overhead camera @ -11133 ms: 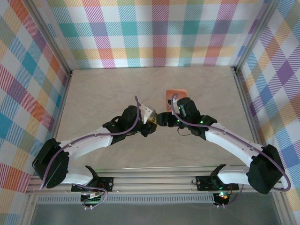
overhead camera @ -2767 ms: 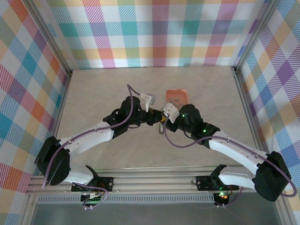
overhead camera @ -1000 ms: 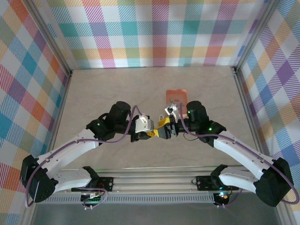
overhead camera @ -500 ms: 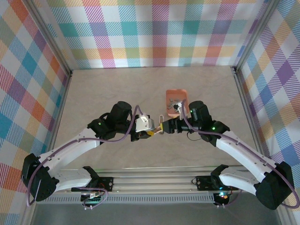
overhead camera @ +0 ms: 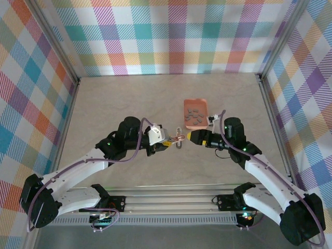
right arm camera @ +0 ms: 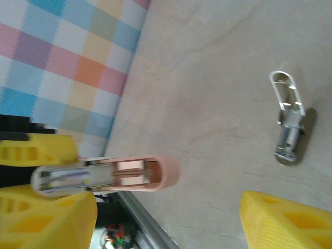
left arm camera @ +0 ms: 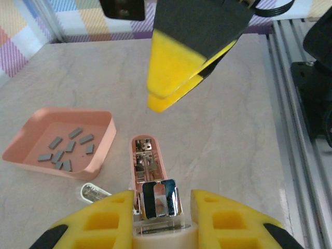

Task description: Load the staples into the stapler

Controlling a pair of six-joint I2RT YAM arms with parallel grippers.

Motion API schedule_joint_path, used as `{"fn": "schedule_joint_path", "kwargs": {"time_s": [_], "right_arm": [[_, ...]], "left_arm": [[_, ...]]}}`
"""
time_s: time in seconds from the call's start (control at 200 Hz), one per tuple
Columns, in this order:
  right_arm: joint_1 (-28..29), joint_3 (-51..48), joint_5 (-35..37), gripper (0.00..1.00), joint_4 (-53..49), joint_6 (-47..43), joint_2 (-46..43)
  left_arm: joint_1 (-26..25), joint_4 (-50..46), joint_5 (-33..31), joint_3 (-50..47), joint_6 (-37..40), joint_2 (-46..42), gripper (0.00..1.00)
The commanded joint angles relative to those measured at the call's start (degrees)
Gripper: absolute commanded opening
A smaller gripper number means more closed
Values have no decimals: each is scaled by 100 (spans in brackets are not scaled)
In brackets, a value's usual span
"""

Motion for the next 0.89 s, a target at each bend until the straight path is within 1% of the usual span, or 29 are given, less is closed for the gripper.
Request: {"fn": "schedule_joint_path", "kwargs": {"time_s": [0.0,0.075,0.16,0.235,0.325,0.45,0.55,0.645,0.76,0.89], "right_arm": [[-31,-212,-575,72,1354,1248,75],[-29,-237,-588,70,1654,1677,216],[-21,-186,-436,68,1682,1991,342],[-21,-149,-404,69,1936,2238,465],[-6,-141,-340,68,2116,2533,606],[-3,-260,-242,66,2560,2877,713],[23,-300,-136,61,2935,3112,759],[66,-252,-94,57,3049,3178,792],[109,-236,27,49,3067,3142,872],[172,-302,129,42,3562,3326,1023]], "left_arm": [[0,1342,-204,-352,-651,-172,0],[4,1792,-243,-534,-875,-187,0],[-2,2146,-284,-651,-1025,-158,0],[1,2449,-318,-731,-1140,-112,0],[-10,2628,-349,-760,-1220,-57,0],[-18,2758,-360,-769,-1239,4,0],[-32,2860,-316,-754,-1273,67,0],[-69,2960,-308,-743,-1291,120,0],[-81,3034,-262,-709,-1302,200,0],[-83,3037,-219,-673,-1234,268,0]]}}
